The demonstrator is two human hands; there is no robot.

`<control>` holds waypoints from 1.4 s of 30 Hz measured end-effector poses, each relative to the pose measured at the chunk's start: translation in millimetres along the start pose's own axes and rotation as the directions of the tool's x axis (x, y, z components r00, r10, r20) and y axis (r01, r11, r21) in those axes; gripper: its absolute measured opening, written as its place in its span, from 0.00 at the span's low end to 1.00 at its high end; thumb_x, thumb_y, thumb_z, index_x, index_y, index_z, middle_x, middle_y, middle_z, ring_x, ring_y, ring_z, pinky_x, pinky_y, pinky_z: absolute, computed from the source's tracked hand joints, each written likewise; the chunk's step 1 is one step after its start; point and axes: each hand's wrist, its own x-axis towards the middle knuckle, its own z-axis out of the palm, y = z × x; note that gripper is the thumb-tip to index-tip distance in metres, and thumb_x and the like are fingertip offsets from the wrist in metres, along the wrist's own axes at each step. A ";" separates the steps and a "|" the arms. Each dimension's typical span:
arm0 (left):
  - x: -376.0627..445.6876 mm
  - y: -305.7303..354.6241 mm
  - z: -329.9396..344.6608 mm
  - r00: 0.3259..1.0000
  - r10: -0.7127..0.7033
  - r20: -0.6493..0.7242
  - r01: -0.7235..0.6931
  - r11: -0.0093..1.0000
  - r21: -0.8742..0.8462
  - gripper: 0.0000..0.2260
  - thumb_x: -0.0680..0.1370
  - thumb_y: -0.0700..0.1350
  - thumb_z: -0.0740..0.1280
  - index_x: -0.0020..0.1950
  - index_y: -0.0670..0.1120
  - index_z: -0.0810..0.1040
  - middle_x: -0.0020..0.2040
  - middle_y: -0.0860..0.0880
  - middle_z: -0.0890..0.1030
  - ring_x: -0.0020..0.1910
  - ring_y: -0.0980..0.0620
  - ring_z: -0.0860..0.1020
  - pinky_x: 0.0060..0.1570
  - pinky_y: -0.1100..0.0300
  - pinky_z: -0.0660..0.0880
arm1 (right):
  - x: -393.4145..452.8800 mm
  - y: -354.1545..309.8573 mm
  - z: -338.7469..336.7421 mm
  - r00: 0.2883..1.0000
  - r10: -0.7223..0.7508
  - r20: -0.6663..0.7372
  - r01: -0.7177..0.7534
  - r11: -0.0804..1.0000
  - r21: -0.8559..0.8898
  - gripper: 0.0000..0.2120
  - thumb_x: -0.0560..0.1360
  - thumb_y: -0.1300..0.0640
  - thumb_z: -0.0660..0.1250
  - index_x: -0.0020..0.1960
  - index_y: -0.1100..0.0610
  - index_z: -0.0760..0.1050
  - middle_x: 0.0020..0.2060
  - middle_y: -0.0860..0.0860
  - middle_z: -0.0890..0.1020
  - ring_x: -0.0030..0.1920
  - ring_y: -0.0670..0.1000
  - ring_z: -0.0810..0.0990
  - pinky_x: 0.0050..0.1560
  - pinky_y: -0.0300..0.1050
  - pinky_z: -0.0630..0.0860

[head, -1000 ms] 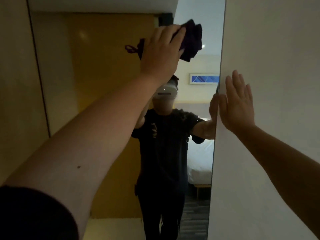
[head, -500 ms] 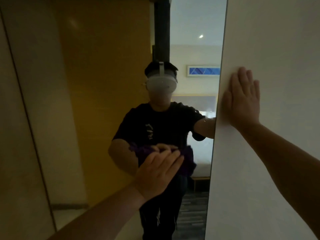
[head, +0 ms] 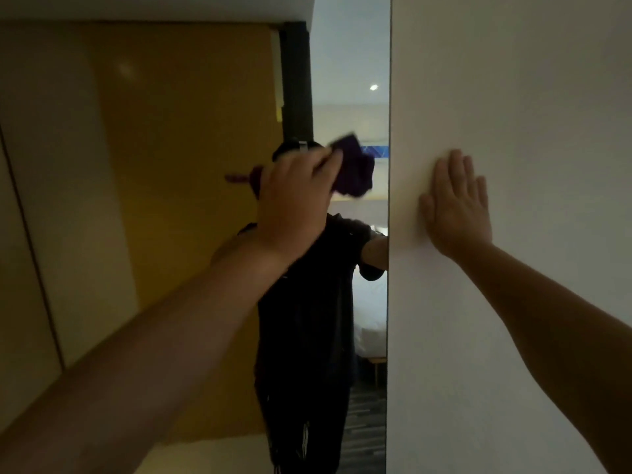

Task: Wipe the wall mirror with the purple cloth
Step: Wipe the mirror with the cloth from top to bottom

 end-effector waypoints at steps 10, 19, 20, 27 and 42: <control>64.9 11.7 49.0 0.982 0.100 0.163 -0.128 0.977 0.172 0.22 0.83 0.52 0.58 0.74 0.43 0.68 0.74 0.44 0.70 0.73 0.43 0.68 0.70 0.46 0.64 | -0.3 6.6 12.2 0.999 -0.025 -0.043 0.024 0.999 -0.034 0.31 0.84 0.43 0.44 0.80 0.55 0.38 0.80 0.55 0.42 0.76 0.50 0.33 0.76 0.52 0.35; -159.9 87.3 31.7 0.867 0.326 0.378 -0.341 0.940 -0.029 0.22 0.83 0.43 0.57 0.78 0.45 0.63 0.78 0.46 0.64 0.77 0.43 0.61 0.74 0.46 0.59 | 2.2 9.7 25.0 0.983 -0.049 -0.177 0.058 0.997 0.047 0.30 0.84 0.45 0.47 0.80 0.57 0.45 0.80 0.58 0.48 0.79 0.57 0.44 0.77 0.54 0.39; -187.5 95.5 30.8 0.852 0.348 0.390 -0.358 0.932 -0.051 0.22 0.83 0.44 0.57 0.77 0.46 0.65 0.78 0.46 0.65 0.76 0.44 0.63 0.73 0.47 0.60 | 2.5 10.0 25.0 0.982 -0.051 -0.183 0.060 0.997 0.045 0.30 0.84 0.45 0.48 0.80 0.58 0.46 0.80 0.58 0.48 0.79 0.58 0.45 0.77 0.55 0.39; -245.4 116.8 20.1 0.845 0.346 0.408 -0.320 0.938 -0.133 0.16 0.84 0.47 0.60 0.72 0.49 0.74 0.71 0.50 0.75 0.66 0.50 0.75 0.63 0.54 0.70 | 0.6 5.5 15.1 0.987 -0.055 -0.150 0.062 0.997 0.044 0.30 0.84 0.46 0.48 0.80 0.59 0.46 0.80 0.59 0.49 0.79 0.59 0.45 0.77 0.56 0.40; -152.3 -23.8 -107.0 0.954 -0.002 0.299 -0.022 0.997 0.078 0.14 0.80 0.37 0.67 0.65 0.44 0.79 0.60 0.47 0.81 0.55 0.44 0.78 0.50 0.50 0.73 | -48.5 -122.4 -34.3 0.981 -0.152 -0.120 0.183 0.934 0.306 0.29 0.83 0.44 0.48 0.76 0.61 0.58 0.78 0.60 0.57 0.78 0.58 0.53 0.75 0.62 0.54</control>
